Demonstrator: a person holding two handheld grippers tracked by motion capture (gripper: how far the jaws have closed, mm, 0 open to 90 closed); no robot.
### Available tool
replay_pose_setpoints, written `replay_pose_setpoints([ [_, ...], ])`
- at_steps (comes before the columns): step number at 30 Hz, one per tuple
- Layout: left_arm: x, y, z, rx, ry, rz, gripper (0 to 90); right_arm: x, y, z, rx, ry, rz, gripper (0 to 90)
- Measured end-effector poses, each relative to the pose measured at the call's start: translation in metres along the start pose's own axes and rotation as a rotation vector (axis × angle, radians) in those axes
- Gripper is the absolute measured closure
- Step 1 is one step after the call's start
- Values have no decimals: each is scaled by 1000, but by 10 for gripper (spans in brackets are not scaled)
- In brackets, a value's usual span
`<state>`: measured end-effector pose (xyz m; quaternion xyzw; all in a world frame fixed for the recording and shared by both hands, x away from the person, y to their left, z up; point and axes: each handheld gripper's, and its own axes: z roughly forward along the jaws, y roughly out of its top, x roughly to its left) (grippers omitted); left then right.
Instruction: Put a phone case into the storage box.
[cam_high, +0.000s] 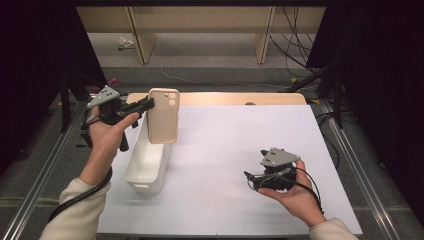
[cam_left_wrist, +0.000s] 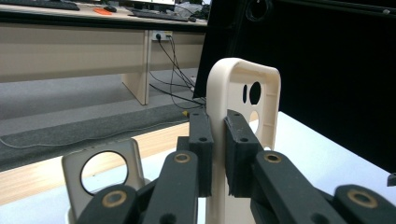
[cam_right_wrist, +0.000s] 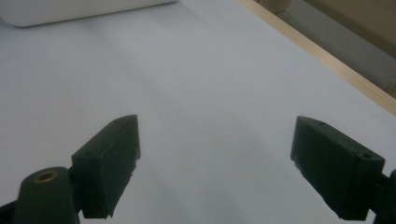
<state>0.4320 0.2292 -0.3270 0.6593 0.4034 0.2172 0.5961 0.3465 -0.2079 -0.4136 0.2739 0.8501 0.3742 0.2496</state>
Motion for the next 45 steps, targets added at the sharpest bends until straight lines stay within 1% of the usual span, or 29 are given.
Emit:
replay_pose_setpoints([
  [10, 10, -1, -4, 0, 22, 3, 825, -1, 0, -1, -6, -4, 2, 165],
  [15, 16, -3, -5, 0, 35, -2, 825, -1, 0, -1, -7, -4, 3, 165],
  [28, 26, -6, -5, -5, 54, 4, 824, -1, 0, -1, -9, -5, 3, 165],
  [37, 31, -8, -3, -2, 62, 20, 825, -1, 0, -1, -9, -5, 11, 165],
  [45, 37, -13, 3, -9, 65, 19, 824, -2, -1, -3, -8, -10, 18, 165],
])
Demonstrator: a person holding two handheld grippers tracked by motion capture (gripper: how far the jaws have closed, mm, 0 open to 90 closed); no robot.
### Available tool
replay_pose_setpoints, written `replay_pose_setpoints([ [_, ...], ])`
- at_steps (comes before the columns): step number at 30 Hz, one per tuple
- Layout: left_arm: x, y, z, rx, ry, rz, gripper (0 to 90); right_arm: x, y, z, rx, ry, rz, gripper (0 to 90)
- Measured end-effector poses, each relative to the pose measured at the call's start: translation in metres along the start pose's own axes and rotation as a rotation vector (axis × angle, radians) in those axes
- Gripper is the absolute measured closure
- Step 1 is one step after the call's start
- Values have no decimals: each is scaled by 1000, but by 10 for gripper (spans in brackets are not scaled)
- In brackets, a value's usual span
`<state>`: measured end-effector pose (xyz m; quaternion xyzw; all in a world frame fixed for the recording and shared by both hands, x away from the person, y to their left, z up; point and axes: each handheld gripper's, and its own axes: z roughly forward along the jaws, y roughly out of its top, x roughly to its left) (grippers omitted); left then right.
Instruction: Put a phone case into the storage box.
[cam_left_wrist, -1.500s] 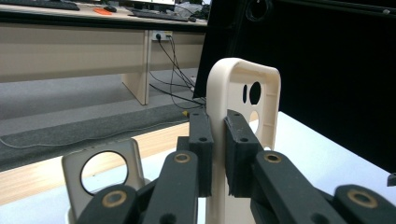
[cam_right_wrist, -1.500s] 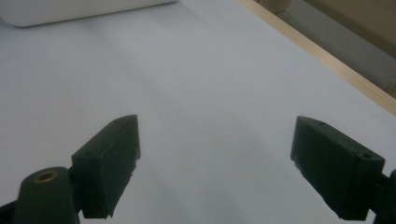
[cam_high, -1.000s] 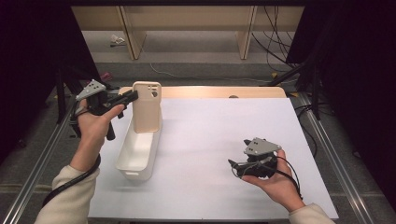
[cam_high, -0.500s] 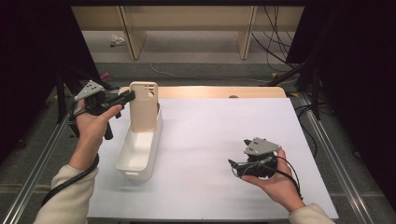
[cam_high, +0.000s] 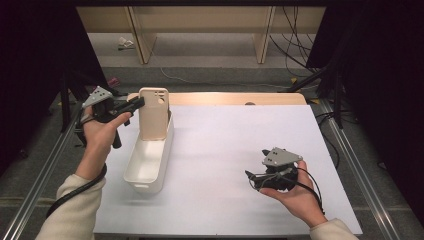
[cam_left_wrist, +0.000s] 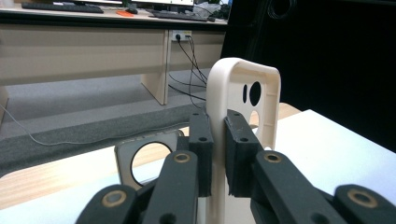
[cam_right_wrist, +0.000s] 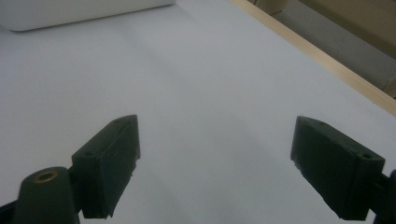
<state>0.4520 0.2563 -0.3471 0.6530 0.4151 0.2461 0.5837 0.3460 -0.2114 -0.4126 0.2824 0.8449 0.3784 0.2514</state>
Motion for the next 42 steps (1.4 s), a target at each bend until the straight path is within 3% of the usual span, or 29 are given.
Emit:
replay_pose_setpoints([
  [16, 8, 9, 6, -6, 7, 12, 825, 0, 0, 0, -1, 1, 0, 165],
  [42, 29, -7, 26, -10, 34, 6, 823, 0, 0, 0, -2, 1, 0, 165],
])
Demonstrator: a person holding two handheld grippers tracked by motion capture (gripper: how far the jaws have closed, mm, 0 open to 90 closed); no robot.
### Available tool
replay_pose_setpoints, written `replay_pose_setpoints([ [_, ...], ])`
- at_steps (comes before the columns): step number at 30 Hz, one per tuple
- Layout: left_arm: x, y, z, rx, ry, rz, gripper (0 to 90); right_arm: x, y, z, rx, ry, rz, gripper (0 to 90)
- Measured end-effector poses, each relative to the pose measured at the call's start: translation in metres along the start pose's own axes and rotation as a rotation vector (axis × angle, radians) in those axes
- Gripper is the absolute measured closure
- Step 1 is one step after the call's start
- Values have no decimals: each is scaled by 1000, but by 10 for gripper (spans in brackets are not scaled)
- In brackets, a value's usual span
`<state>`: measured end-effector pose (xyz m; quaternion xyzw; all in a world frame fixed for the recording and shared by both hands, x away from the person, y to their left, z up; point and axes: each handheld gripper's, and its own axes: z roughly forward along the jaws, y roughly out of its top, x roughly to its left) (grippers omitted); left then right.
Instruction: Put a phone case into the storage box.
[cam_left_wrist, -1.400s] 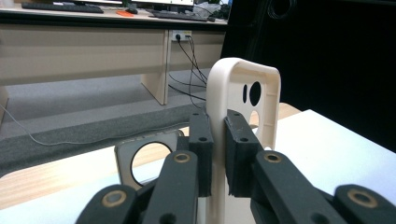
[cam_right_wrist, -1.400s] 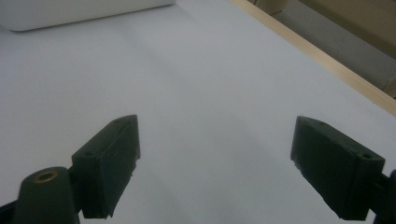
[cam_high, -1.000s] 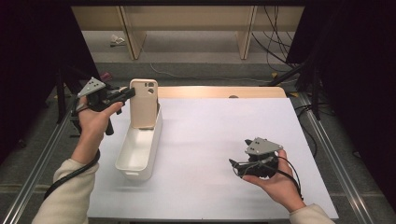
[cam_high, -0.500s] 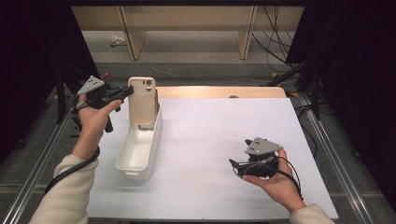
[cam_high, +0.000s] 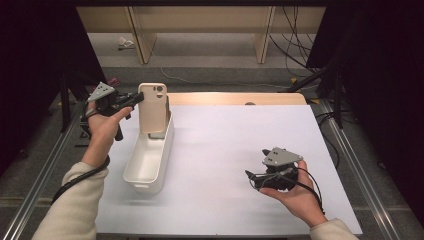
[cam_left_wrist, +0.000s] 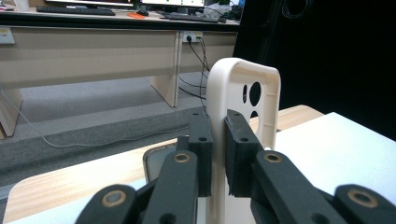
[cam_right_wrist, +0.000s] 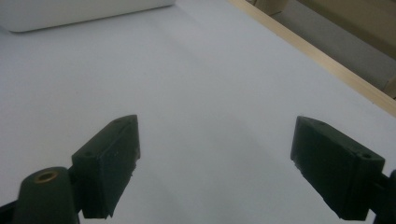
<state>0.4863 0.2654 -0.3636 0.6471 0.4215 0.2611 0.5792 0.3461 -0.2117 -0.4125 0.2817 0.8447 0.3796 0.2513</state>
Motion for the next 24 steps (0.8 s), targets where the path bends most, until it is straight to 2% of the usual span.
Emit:
replay_pose_setpoints([
  [24, 8, -13, 16, 26, 2, -8, 823, 0, 0, 0, -2, 2, 0, 165],
])
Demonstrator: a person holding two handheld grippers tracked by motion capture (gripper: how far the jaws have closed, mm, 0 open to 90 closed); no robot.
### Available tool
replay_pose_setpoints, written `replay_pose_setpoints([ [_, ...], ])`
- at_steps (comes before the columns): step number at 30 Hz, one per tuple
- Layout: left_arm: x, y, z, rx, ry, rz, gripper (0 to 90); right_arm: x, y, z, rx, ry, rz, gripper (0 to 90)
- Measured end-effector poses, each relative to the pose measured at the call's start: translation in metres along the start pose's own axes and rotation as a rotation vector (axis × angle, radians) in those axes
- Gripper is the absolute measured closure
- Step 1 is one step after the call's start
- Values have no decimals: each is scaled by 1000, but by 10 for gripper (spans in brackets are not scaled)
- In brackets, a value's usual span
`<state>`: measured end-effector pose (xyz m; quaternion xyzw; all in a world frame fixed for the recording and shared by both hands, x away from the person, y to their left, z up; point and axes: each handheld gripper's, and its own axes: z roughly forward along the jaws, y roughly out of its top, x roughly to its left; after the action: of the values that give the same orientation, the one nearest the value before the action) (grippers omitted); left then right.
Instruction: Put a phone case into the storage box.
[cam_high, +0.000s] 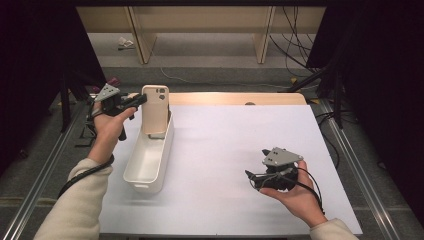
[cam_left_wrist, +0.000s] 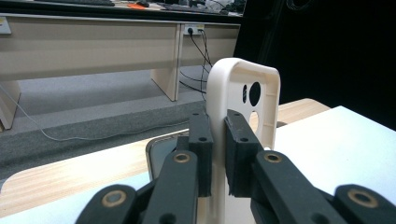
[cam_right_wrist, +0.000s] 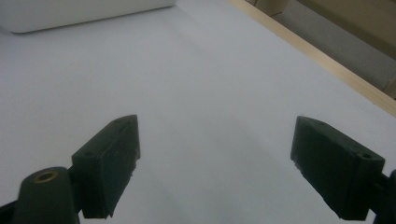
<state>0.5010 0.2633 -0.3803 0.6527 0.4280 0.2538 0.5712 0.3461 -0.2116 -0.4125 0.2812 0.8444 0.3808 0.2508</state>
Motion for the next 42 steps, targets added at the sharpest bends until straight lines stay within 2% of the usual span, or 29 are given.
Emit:
replay_pose_setpoints([
  [14, 7, -14, 5, 20, 9, -18, 822, 0, 0, 0, -1, 4, 1, 165],
  [42, 14, -32, 16, 80, -6, -36, 820, 0, 0, 1, 0, 11, 2, 165],
])
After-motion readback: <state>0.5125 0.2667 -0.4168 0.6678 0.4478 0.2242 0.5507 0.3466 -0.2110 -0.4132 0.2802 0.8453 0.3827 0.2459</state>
